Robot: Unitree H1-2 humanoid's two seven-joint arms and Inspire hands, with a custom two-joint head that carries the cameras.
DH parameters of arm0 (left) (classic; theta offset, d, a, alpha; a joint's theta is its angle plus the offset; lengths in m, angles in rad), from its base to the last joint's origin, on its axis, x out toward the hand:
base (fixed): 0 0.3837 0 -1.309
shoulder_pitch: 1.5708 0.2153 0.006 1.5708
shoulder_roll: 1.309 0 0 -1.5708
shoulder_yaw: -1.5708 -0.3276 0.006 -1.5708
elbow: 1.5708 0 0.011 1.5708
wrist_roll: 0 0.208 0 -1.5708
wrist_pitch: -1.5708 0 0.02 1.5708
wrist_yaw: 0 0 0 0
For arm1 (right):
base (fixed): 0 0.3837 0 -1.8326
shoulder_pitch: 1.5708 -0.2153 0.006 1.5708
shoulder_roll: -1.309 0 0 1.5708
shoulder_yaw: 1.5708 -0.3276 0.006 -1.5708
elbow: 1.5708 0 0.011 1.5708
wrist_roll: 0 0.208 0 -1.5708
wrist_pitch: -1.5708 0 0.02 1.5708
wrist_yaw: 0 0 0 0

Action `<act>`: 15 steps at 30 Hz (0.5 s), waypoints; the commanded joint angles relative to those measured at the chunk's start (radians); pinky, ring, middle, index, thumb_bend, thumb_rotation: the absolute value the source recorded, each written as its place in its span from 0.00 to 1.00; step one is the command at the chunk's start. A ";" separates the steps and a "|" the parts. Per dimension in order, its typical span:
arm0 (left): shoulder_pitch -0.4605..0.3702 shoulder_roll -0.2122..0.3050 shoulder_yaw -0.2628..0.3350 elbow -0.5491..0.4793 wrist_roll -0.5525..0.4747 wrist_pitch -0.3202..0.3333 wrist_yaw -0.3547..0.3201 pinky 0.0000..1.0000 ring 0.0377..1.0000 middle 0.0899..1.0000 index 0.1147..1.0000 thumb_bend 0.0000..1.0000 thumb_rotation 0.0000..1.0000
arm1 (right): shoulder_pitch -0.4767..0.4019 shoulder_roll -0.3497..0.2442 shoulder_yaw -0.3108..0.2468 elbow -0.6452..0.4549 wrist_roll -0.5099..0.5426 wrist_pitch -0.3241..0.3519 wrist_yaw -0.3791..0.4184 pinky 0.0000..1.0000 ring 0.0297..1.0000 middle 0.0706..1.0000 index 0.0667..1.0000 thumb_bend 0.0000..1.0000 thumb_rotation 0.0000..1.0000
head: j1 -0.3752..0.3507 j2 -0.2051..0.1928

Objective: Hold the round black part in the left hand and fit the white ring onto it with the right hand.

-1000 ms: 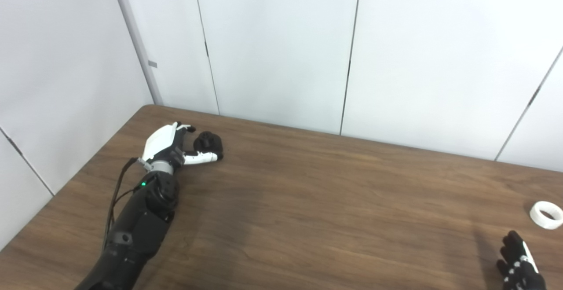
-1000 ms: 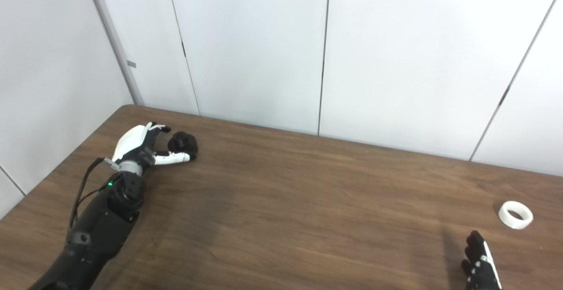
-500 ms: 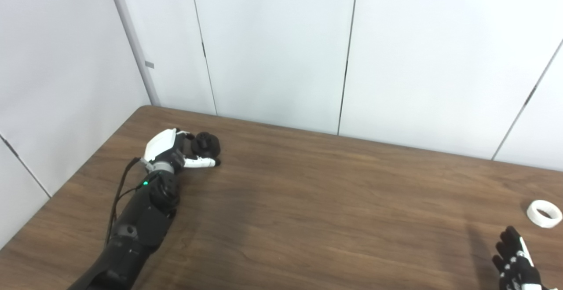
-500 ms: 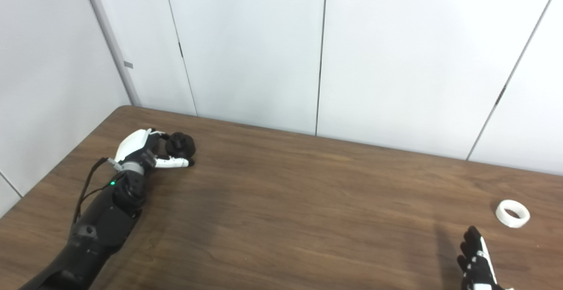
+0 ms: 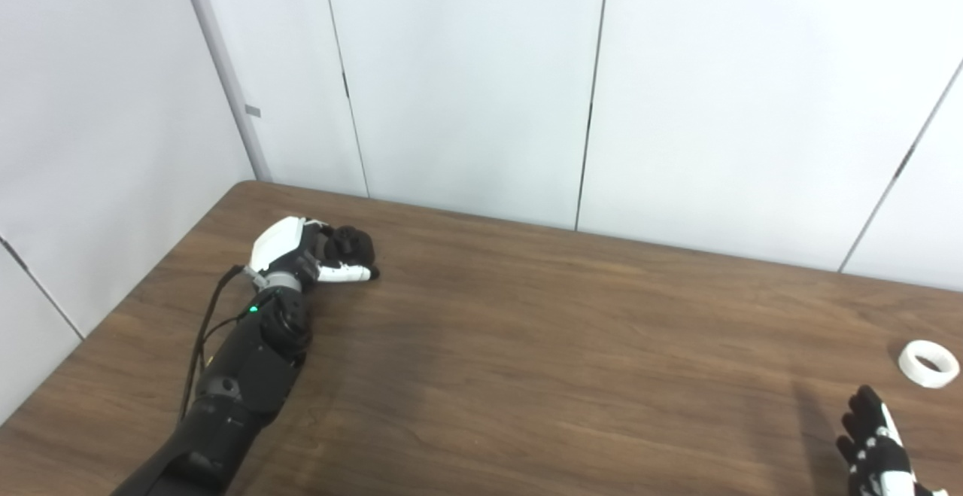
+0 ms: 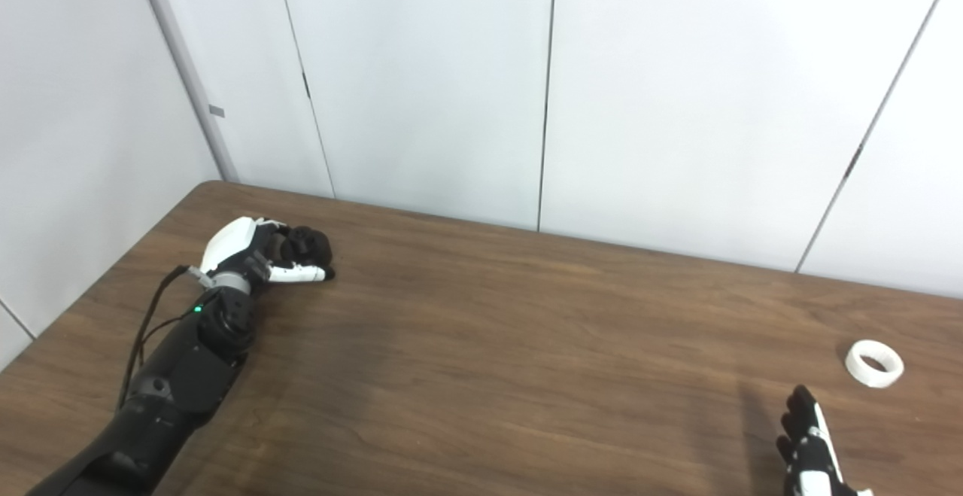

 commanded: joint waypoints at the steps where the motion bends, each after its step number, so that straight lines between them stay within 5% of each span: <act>1: -0.050 0.021 0.004 -0.011 0.002 -0.024 0.040 1.00 1.00 0.96 0.77 1.00 0.37 | 0.036 0.003 0.005 -0.038 -0.005 -0.021 -0.007 1.00 1.00 1.00 1.00 0.54 1.00 | -0.001 0.000; 15: -0.043 0.026 -0.001 -0.011 -0.001 -0.028 0.053 1.00 1.00 0.93 0.75 0.99 0.36 | 0.038 0.005 0.009 -0.063 -0.008 0.001 -0.013 1.00 1.00 1.00 1.00 0.47 1.00 | 0.000 0.005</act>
